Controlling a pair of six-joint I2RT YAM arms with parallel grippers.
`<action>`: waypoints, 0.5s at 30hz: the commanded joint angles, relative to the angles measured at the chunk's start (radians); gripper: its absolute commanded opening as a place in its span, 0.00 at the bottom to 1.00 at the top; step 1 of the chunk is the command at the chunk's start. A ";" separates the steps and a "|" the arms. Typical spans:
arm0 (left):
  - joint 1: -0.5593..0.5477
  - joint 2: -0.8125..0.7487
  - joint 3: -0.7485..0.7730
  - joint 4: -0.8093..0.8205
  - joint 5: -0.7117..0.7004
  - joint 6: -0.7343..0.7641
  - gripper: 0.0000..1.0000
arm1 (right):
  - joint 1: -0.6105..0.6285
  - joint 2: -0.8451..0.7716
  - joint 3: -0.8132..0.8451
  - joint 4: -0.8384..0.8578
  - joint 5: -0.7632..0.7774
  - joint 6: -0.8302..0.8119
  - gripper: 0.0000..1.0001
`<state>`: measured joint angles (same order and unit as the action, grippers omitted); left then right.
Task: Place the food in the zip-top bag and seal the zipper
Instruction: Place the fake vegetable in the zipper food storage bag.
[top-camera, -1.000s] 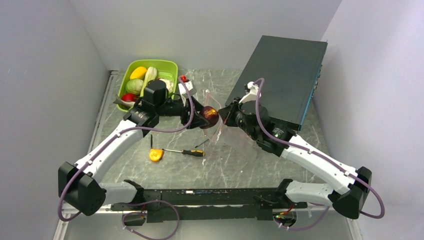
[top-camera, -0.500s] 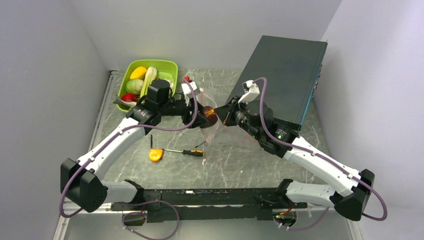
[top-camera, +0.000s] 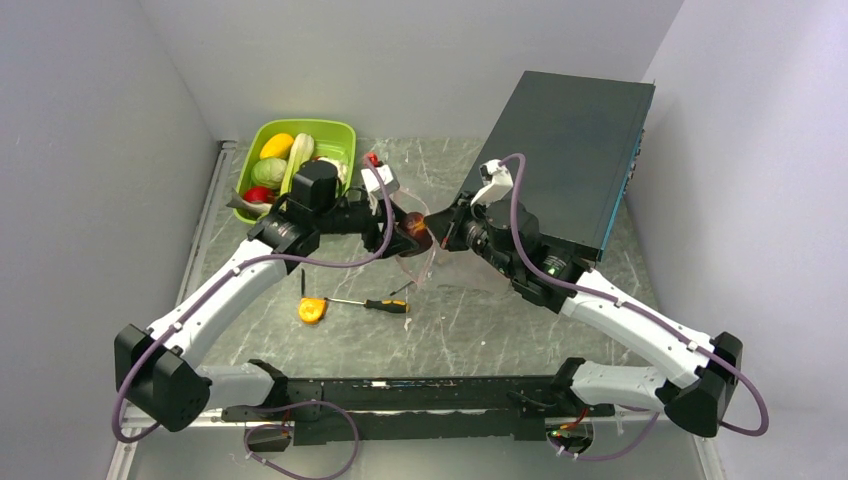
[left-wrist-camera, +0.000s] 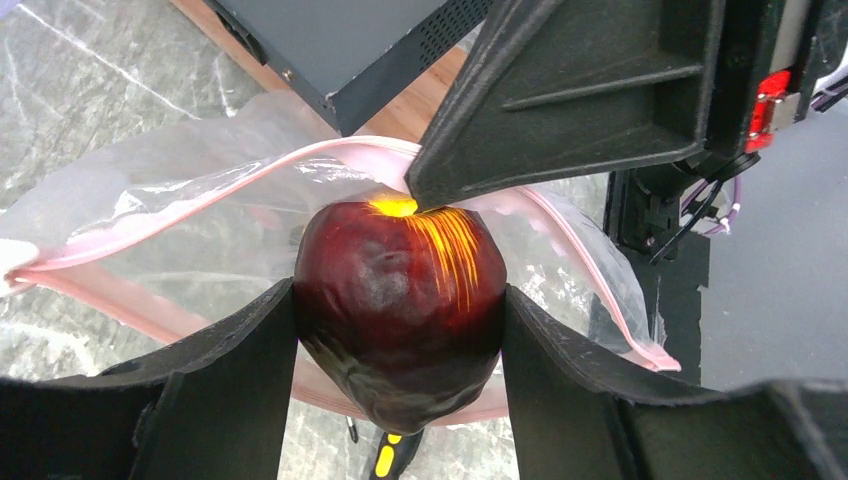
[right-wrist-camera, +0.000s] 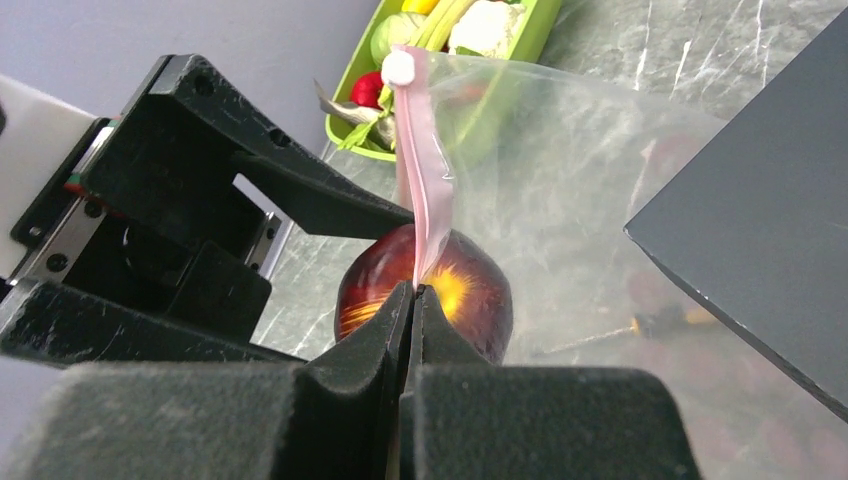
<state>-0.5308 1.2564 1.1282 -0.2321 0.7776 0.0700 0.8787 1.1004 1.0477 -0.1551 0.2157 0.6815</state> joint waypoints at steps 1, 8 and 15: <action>-0.023 -0.033 0.058 -0.035 -0.065 0.045 0.26 | 0.002 0.022 0.025 0.075 -0.001 0.017 0.00; -0.029 0.098 0.169 -0.157 -0.077 -0.006 0.24 | 0.003 0.038 0.074 0.102 -0.017 0.012 0.00; -0.031 0.027 0.139 -0.121 -0.081 0.004 0.57 | 0.002 0.033 0.065 0.104 -0.004 0.014 0.00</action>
<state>-0.5552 1.3525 1.2556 -0.3855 0.7071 0.0650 0.8761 1.1454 1.0794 -0.1101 0.2081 0.6891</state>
